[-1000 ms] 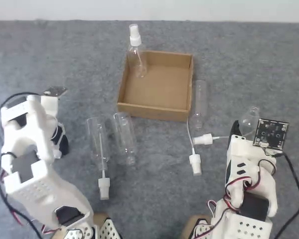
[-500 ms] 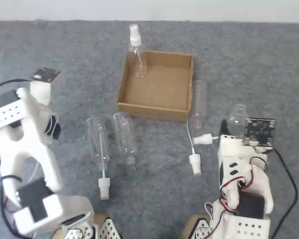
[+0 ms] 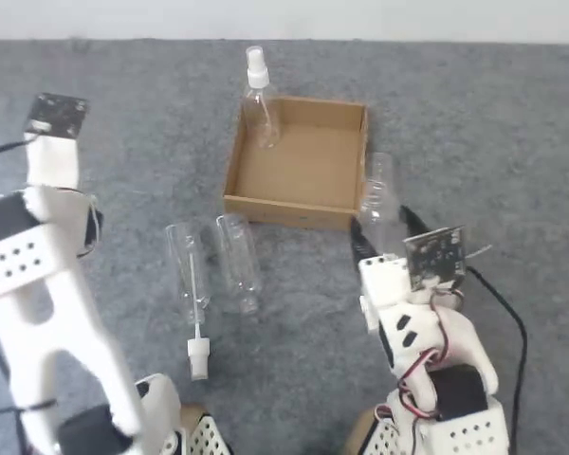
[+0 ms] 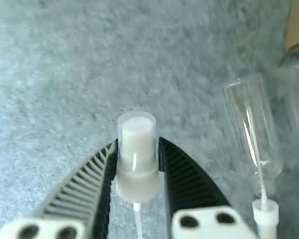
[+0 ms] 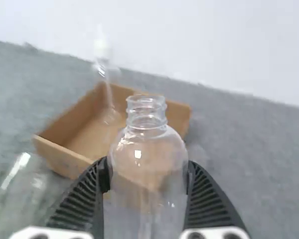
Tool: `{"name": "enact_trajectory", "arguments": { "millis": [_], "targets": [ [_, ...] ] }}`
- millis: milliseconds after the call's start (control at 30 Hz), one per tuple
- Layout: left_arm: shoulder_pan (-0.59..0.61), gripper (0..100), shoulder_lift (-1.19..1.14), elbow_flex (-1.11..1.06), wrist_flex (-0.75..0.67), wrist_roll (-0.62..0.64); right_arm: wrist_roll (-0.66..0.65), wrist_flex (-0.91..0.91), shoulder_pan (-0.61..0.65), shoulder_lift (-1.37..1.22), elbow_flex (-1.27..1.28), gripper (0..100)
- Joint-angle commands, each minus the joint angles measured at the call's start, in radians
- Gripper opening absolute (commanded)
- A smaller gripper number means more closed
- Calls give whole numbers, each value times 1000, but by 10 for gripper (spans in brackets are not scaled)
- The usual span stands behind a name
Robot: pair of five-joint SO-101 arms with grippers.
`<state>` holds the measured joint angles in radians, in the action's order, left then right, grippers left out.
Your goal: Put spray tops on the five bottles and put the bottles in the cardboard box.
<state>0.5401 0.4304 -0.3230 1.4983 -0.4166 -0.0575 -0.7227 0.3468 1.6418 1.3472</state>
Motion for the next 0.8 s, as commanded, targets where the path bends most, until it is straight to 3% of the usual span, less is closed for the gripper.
{"name": "enact_trajectory", "arguments": {
  "millis": [0,267,467,767],
  "targets": [
    [-5,12,129,41,-63,87,-9,105,79,10,-12,19],
    [-11,12,242,42,-160,287,-8,214,209,8,-12,19],
    [-143,12,313,45,-189,431,-8,328,321,5,-11,19],
    [-318,12,413,42,-316,629,-6,421,329,-193,-11,19]
  ]
}}
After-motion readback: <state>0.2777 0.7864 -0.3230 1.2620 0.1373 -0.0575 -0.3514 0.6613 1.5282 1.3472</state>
